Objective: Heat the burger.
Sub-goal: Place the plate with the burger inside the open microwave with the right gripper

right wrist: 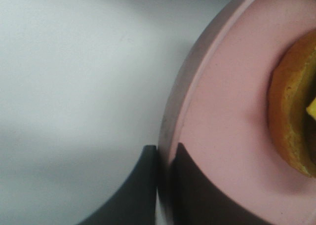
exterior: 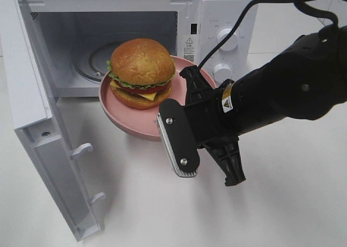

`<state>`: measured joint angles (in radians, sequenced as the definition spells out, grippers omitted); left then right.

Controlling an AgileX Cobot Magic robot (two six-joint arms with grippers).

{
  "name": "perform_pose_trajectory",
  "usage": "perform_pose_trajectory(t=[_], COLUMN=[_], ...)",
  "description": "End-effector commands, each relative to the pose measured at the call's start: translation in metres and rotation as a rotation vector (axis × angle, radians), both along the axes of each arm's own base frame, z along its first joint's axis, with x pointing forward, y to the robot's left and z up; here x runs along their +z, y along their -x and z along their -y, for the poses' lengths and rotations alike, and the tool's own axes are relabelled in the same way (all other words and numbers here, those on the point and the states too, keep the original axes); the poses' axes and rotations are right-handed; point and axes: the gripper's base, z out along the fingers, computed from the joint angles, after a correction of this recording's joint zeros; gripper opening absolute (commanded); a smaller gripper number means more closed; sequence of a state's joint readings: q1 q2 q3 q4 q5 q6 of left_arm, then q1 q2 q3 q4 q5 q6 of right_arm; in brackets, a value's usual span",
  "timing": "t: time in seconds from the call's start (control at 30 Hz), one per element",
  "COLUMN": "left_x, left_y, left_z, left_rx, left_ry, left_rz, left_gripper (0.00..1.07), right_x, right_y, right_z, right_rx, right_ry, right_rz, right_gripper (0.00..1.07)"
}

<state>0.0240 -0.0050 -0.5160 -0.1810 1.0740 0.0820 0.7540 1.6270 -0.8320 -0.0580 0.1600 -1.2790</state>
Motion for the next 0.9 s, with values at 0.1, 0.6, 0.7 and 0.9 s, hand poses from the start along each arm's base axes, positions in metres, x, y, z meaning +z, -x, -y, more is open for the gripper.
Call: perform_pose_trajectory(t=[0.1,0.6,0.7,0.9], left_x=[0.0,0.0,0.0,0.0], left_y=[0.002,0.002,0.002,0.002], left_z=[0.0,0.0,0.0,0.0], left_rx=[-0.001,-0.001,-0.001,-0.002], left_ry=[0.003,0.003,0.003,0.002], left_rz=[0.023,0.023,0.023,0.024], left_gripper=[1.0,1.0,1.0,1.0], right_x=[0.014,0.01,0.011,0.005], right_y=[-0.014,-0.034,-0.036,-0.047], right_z=[-0.013,-0.032,-0.034,-0.044], right_rx=[-0.016,-0.036,-0.035,-0.04], right_ry=[-0.086,-0.085,-0.088,-0.072], right_rz=[0.069,0.05,0.054,0.035], right_gripper=[0.0,0.0,0.0,0.0])
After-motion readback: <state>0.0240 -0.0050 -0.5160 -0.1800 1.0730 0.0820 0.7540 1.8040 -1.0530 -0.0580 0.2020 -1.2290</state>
